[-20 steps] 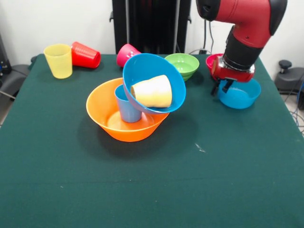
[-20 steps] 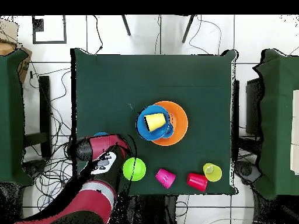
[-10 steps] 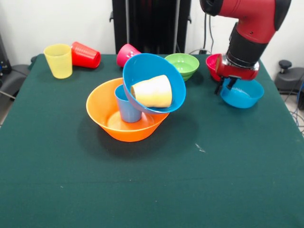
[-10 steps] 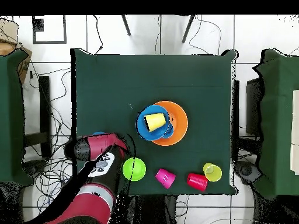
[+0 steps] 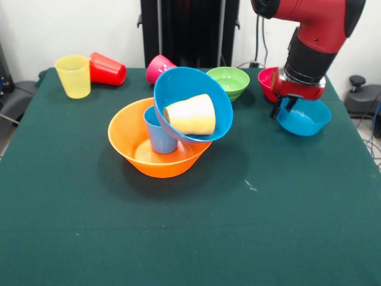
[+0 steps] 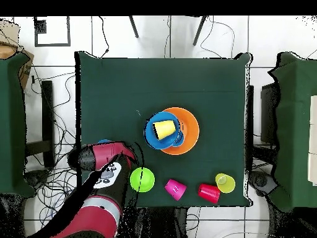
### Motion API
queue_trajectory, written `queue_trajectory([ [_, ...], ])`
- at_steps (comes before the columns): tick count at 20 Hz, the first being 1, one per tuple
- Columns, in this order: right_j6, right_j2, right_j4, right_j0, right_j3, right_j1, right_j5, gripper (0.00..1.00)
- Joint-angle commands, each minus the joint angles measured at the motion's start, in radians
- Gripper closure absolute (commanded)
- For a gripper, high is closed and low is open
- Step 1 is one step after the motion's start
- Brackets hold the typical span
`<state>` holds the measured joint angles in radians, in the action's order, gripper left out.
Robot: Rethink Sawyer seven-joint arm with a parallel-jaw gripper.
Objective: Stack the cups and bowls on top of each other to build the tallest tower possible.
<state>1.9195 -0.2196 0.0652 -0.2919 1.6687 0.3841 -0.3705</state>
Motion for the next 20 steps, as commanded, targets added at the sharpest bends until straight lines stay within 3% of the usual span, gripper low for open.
queue_trajectory([
  [1,0.143,0.058,0.005,0.001,-0.022,-0.014,0.021,1.0],
  [20,0.101,0.095,-0.009,0.047,0.089,0.141,-0.016,1.0],
])
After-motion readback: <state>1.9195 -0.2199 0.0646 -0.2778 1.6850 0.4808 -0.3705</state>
